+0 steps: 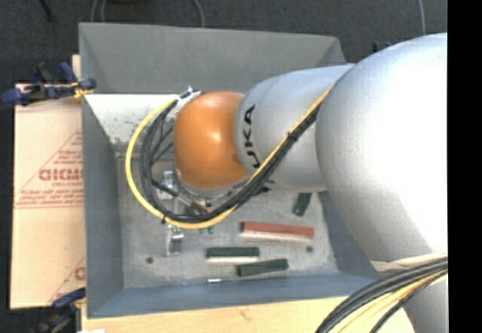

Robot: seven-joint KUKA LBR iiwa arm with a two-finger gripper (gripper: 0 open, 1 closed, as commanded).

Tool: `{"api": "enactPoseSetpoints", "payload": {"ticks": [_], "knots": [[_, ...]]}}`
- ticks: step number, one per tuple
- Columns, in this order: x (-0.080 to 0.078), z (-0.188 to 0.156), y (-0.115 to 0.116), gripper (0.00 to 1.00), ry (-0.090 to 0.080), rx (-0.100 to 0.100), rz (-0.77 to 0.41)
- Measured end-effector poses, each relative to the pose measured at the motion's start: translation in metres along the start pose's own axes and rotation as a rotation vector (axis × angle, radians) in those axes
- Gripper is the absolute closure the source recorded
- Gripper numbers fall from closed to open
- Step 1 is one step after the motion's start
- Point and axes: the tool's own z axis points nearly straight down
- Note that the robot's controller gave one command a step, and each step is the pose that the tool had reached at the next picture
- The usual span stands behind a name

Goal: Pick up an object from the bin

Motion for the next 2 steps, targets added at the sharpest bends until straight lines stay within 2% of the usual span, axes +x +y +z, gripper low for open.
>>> {"api": "enactPoseSetpoints", "payload": {"ticks": [1,2], "knots": [[-0.012,0.016,-0.026,0.00,0.013,0.008,0.073],[-0.020,-0.012,-0.026,0.00,0.006,0.001,0.228]]}}
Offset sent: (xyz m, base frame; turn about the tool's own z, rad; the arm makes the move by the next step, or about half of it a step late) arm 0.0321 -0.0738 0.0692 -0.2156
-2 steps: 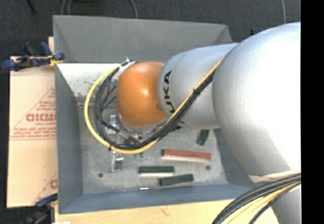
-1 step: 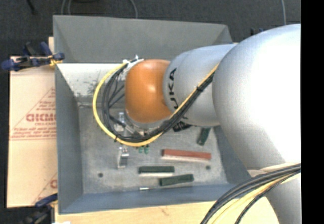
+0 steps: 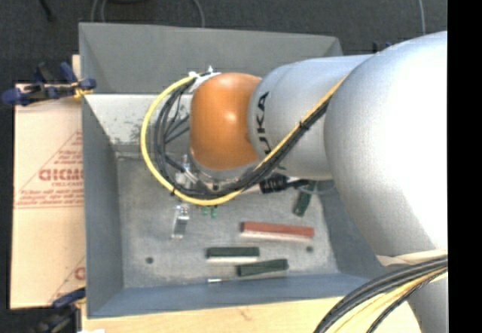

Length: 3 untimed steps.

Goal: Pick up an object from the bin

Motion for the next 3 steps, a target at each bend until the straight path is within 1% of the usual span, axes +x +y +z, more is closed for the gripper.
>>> {"api": "enactPoseSetpoints", "payload": {"ticks": [1,2,3], "knots": [[0.005,-0.007,-0.045,0.00,-0.003,0.002,-0.149],[0.004,0.007,-0.064,0.00,-0.001,0.002,-0.129],[0.064,0.035,-0.110,1.00,0.009,0.000,-0.377]]}}
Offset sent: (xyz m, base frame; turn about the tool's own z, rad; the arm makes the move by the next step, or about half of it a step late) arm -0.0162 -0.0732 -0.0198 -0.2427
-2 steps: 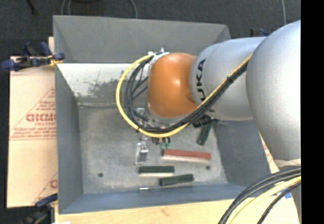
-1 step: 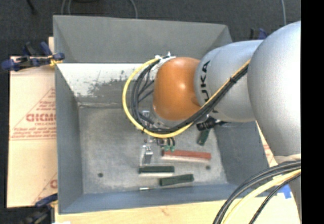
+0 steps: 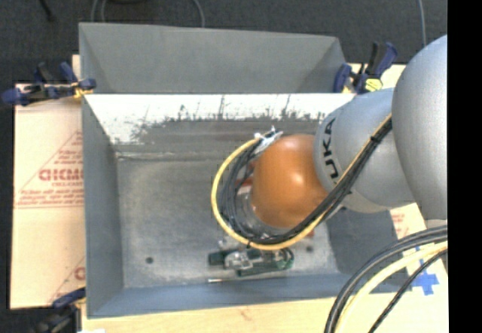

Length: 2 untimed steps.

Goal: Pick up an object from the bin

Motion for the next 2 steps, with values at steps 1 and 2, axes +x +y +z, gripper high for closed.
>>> {"api": "enactPoseSetpoints", "payload": {"ticks": [1,2], "knots": [[0.000,0.000,0.000,1.00,0.000,0.000,0.001],[-0.016,-0.204,-0.007,1.00,-0.008,0.004,0.067]]}}
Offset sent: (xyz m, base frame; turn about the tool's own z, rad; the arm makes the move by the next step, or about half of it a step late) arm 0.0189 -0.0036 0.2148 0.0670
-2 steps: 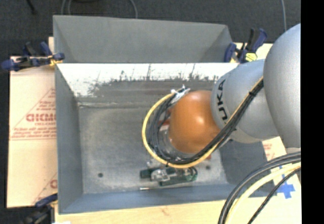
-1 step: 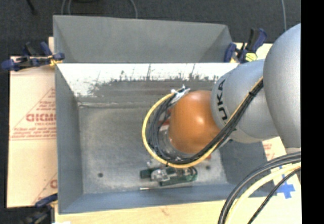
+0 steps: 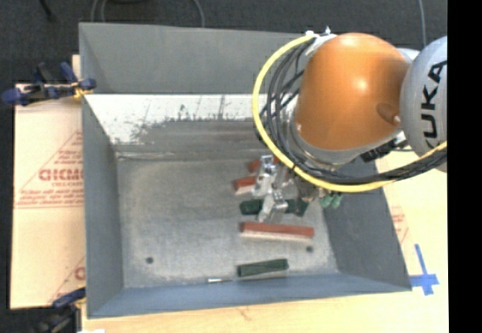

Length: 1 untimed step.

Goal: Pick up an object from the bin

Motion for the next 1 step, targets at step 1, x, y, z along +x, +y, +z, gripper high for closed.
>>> {"api": "enactPoseSetpoints", "payload": {"ticks": [1], "knots": [[-0.0024,-0.0157,-0.0003,1.00,-0.012,0.001,0.004]]}}
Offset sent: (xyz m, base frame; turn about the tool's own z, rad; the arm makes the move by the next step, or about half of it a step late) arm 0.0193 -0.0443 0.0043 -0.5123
